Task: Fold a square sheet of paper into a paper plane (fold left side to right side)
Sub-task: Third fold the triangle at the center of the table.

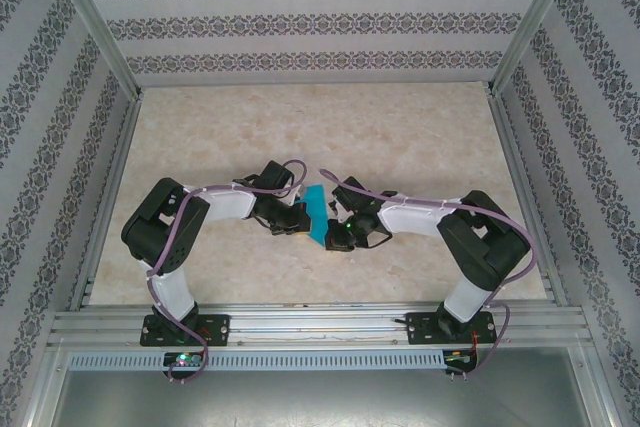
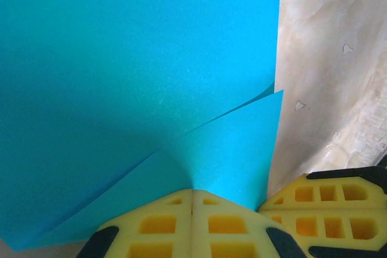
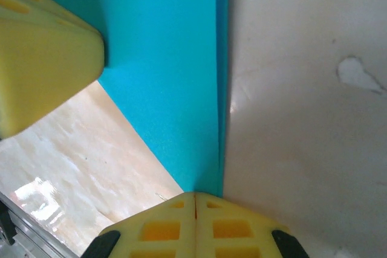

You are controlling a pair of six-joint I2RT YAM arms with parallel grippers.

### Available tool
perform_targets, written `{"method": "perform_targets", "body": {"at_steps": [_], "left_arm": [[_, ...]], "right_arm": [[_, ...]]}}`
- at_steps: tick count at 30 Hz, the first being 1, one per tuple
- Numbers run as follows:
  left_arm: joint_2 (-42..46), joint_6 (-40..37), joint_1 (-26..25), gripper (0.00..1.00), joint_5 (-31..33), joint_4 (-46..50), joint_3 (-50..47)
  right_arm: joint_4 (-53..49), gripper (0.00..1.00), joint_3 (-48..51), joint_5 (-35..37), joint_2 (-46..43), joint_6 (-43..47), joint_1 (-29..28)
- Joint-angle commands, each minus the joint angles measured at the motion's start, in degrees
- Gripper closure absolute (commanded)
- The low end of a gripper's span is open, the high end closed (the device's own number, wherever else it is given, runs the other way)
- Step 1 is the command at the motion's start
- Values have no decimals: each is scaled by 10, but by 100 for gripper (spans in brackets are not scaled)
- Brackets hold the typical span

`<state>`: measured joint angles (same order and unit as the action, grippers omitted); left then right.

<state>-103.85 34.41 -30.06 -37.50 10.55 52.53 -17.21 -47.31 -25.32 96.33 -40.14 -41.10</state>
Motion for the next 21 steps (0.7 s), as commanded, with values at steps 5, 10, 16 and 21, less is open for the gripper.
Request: {"method": "perform_targets", "body": {"at_steps": [5, 10, 16, 21], "left_arm": [[-28, -17, -1, 100, 63, 54, -2], [-32, -10, -1, 100, 50, 46, 12], [-32, 9, -1, 96, 30, 16, 34], [-8, 28, 0, 84, 21, -30, 45]], "right_arm": [[-129, 100, 24, 12, -15, 28, 11], [-117, 99, 11, -3, -68, 42, 34], [-24, 74, 21, -29, -113, 86, 90], [76, 59, 32, -43, -106, 130, 125]]}}
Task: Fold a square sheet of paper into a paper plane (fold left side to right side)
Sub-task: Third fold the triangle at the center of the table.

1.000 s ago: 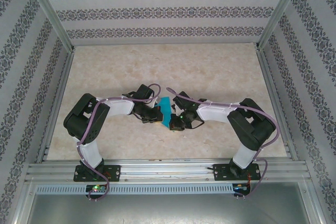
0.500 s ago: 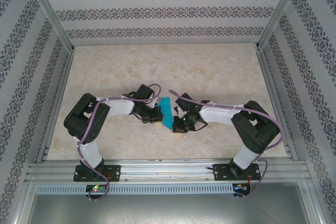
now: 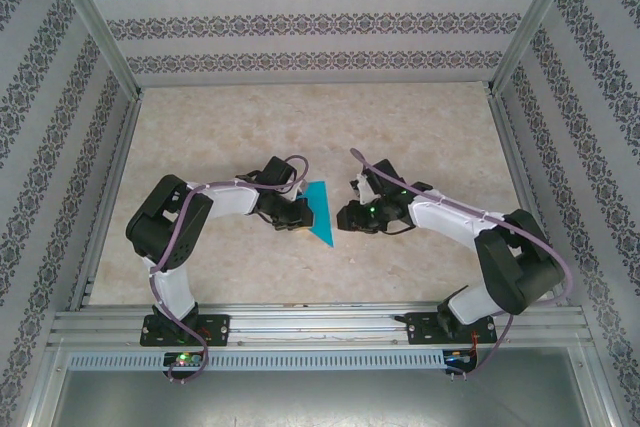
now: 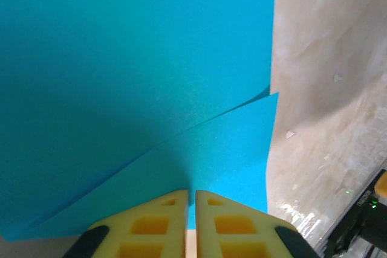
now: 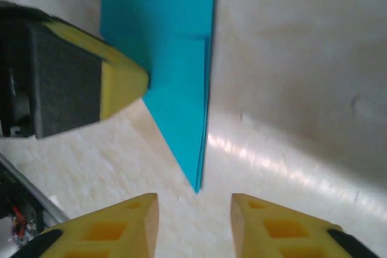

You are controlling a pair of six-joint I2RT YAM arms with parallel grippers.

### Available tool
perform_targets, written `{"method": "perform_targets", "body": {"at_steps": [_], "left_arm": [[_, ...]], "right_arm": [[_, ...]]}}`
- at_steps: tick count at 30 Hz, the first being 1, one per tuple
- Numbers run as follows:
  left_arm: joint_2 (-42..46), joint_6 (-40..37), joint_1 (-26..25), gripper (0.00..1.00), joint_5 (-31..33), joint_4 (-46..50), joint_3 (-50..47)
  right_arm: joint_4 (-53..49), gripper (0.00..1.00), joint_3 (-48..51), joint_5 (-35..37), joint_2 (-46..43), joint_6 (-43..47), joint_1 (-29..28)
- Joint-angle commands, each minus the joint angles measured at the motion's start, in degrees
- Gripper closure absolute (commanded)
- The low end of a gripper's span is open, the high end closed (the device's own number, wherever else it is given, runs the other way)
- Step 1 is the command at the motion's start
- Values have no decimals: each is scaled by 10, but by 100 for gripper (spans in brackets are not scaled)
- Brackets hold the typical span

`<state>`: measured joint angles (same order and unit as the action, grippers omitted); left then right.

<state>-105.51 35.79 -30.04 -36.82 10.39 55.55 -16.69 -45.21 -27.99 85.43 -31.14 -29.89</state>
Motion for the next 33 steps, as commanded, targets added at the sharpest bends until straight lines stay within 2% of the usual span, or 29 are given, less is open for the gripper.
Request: {"method": "perform_targets", "body": {"at_steps": [1, 6, 13, 18, 21, 24, 26, 31, 33], "left_arm": [[15, 13, 0, 81, 18, -31, 18], [68, 8, 23, 67, 57, -44, 4], [145, 10, 79, 60, 88, -65, -64], [155, 12, 94, 57, 79, -64, -84], [149, 19, 97, 55, 69, -74, -90], [136, 30, 99, 53, 51, -93, -93], [124, 33, 100, 52, 38, -103, -88], [87, 40, 100, 50, 5, -123, -70], [76, 43, 100, 51, -5, -132, -64]], "right_arm": [[94, 56, 14, -20, 6, 49, 18], [174, 45, 20, -45, 34, 78, 29], [198, 44, -10, -77, 103, 95, 12], [212, 46, -28, -86, 137, 90, 0], [213, 52, -36, -92, 148, 88, -3], [216, 63, -36, -97, 147, 85, -2], [214, 76, -35, -98, 142, 84, -1], [215, 98, -25, -96, 126, 80, 5], [216, 100, -23, -100, 125, 80, 6]]}}
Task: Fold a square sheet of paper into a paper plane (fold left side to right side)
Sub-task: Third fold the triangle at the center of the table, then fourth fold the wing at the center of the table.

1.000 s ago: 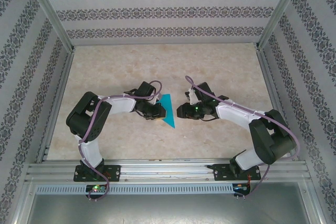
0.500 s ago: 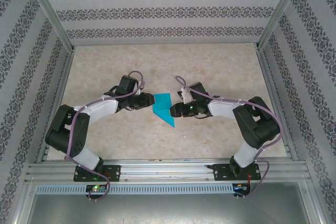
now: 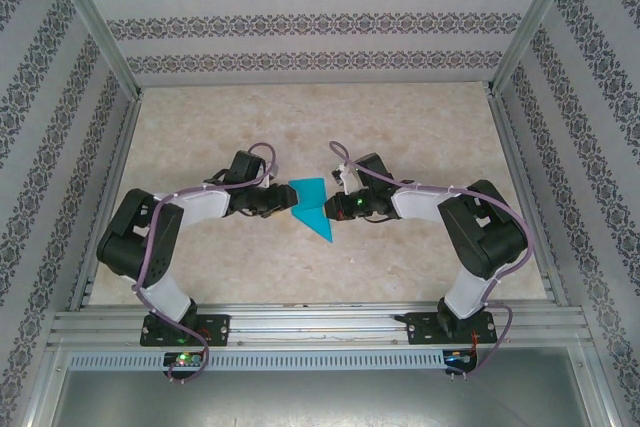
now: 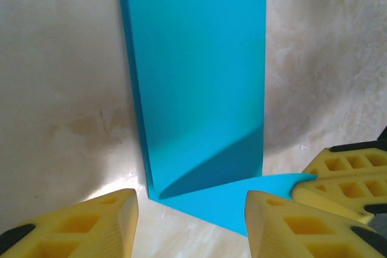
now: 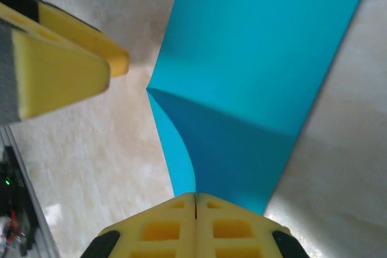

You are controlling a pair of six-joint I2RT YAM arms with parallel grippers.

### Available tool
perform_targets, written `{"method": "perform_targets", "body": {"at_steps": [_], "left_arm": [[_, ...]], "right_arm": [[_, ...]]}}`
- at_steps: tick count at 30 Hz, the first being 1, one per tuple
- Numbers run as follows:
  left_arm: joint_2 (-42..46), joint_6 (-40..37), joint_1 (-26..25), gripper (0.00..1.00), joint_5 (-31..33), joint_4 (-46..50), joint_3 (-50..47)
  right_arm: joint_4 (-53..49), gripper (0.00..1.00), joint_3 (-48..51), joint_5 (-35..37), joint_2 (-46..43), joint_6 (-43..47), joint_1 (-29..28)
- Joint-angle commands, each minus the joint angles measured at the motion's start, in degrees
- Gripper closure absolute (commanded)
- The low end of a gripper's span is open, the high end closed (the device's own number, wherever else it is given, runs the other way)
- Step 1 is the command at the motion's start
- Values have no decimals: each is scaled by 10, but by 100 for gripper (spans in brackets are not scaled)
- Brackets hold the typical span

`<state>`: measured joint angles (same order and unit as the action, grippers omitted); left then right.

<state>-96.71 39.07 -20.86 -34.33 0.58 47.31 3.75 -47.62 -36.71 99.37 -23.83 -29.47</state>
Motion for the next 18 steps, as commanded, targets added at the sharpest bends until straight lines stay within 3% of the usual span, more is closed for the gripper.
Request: {"method": "perform_targets", "body": {"at_steps": [1, 8, 18], "left_arm": [[-16, 12, 8, 52, -32, -42, 20], [-43, 14, 7, 54, -40, -46, 38], [-28, 8, 6, 51, 5, -19, 35]], "right_arm": [[13, 100, 3, -15, -14, 5, 3], [26, 100, 19, -11, -26, -4, 5], [32, 100, 33, -7, -38, -8, 12]]}}
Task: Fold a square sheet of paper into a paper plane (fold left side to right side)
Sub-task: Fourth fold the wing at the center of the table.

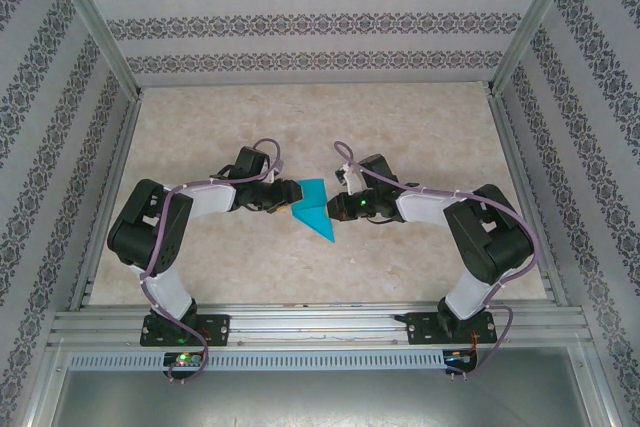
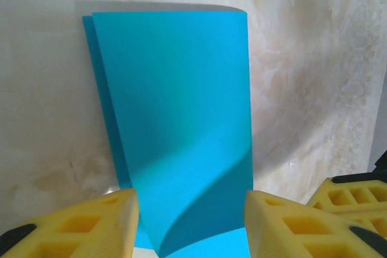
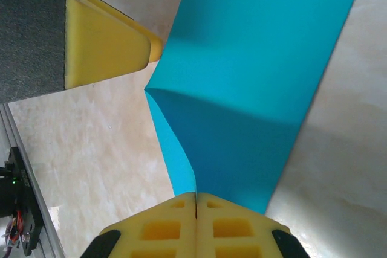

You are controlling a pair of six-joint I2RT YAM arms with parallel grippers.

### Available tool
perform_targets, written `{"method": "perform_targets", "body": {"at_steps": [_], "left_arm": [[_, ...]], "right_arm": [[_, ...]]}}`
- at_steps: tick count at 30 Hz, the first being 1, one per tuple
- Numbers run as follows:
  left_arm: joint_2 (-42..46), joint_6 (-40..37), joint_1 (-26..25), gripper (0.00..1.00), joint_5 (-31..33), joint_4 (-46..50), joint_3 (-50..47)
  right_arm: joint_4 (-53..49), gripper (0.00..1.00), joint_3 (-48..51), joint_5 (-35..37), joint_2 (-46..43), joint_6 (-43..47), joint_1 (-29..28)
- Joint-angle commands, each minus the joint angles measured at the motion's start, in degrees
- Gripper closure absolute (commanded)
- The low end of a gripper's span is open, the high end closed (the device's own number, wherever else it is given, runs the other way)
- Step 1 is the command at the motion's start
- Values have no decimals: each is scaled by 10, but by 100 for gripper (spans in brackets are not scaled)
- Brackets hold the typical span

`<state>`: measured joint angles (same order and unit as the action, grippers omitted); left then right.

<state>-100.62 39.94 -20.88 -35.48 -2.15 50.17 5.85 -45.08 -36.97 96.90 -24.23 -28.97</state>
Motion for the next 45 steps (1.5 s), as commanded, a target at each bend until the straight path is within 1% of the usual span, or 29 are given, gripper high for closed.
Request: {"method": "perform_targets", "body": {"at_steps": [1, 5, 10, 15, 16, 17, 19, 20, 23, 25, 28, 31, 35, 38, 41, 45], "left_arm": [[11, 1, 6, 50, 20, 9, 5], [4, 8, 6, 51, 10, -3, 4], [-24, 9, -3, 57, -23, -9, 26], [-39, 8, -11, 61, -32, -7, 45], [-39, 8, -11, 61, -31, -7, 45], [-37, 8, -12, 61, -29, -7, 45], [-34, 8, -11, 61, -30, -6, 47], [-32, 9, -11, 61, -32, -6, 48], [-28, 17, -13, 62, -45, -13, 50], [-24, 25, -15, 65, -50, -18, 50], [-20, 37, -19, 67, -57, -27, 50], [-16, 48, -21, 70, -61, -32, 51], [-12, 60, -22, 72, -65, -39, 51], [-11, 66, -21, 72, -69, -42, 52], [-10, 68, -22, 73, -72, -42, 53], [-6, 66, -22, 72, -70, -38, 55]], "right_arm": [[11, 100, 9, -5, -13, -4, 7], [14, 100, 10, -7, -14, -6, 8], [15, 100, 11, -7, -15, -7, 8], [14, 100, 14, -6, -18, -9, 8], [14, 98, 15, -3, -20, -9, 9], [11, 93, 16, 2, -24, -9, 9], [3, 88, 18, 13, -36, -8, 9], [-6, 81, 19, 25, -45, -7, 10], [-50, 62, 17, 80, -79, 3, 7], [-95, 59, 10, 130, -108, 18, -3], [-168, 58, -11, 217, -145, 40, -37], [-219, 61, -34, 302, -158, 49, -95], [-246, 62, -57, 410, -135, 47, -190], [-264, 60, -78, 474, -95, 42, -240], [-276, 59, -99, 512, -54, 39, -266], [-271, 60, -112, 534, -24, 34, -274]]}}
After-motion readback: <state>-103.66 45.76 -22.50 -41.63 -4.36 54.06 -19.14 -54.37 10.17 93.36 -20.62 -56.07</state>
